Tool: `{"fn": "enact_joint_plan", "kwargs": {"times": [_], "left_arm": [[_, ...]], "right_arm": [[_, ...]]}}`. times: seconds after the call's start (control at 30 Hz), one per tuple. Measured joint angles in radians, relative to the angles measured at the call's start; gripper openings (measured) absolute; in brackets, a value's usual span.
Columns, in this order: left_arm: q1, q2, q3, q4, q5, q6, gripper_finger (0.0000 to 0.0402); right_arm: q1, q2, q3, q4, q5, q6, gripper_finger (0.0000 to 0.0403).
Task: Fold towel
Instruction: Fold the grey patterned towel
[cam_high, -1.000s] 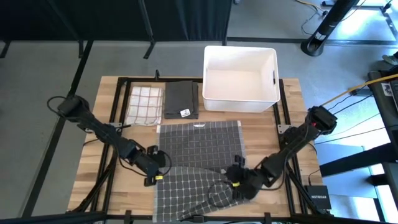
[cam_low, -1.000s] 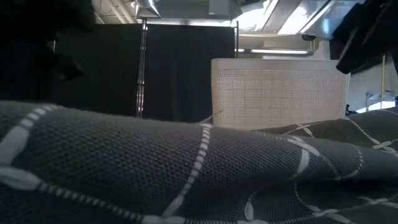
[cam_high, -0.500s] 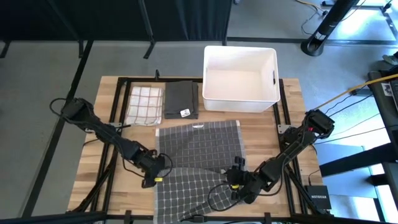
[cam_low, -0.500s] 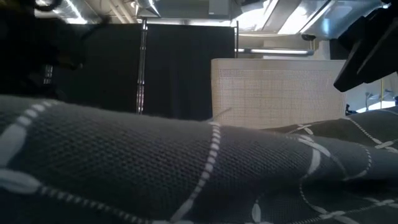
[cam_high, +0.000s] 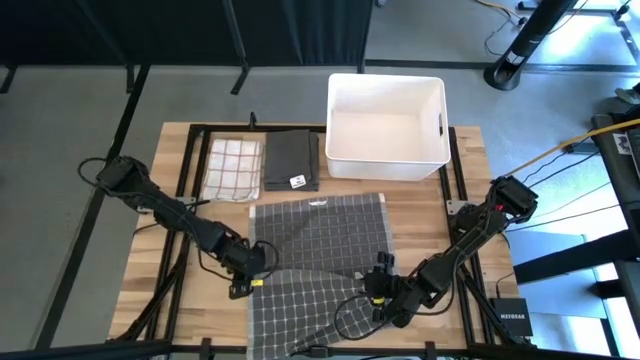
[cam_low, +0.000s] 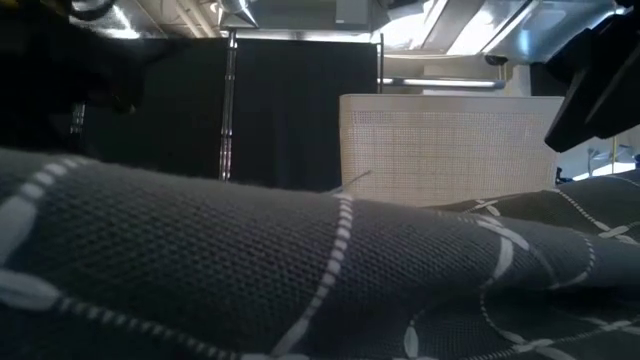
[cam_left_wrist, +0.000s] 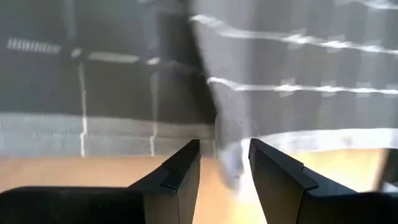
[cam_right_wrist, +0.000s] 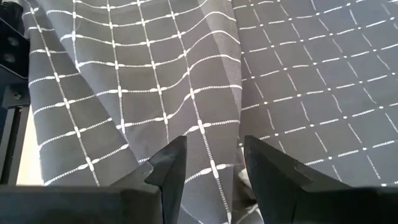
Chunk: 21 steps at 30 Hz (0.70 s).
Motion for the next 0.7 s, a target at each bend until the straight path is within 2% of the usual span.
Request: {"fn": "enact_joint_plan", "kwargs": {"times": [0.13, 0.37, 0.53, 0.7], "left_arm": [[0.036, 0.0, 0.012, -0.085, 0.004, -0.044, 0.0131], [0.045, -0.001, 0.017, 0.015, 0.017, 0.029, 0.0131], [0.045, 0.003, 0.013, -0.059, -0.054, 0.029, 0.0131], [0.039, 0.003, 0.012, -0.025, -0.039, 0.044, 0.0131]], "right_arm": [[0.0, 0.0, 0.0, 0.0, 0.003, 0.0, 0.0163], [-0.009, 0.0, 0.0, 0.0, -0.003, 0.0, 0.0163], [-0.006, 0.0, 0.0, 0.0, -0.004, 0.001, 0.0163], [-0.006, 0.0, 0.0, -0.002, -0.004, 0.0, 0.0163]]}}
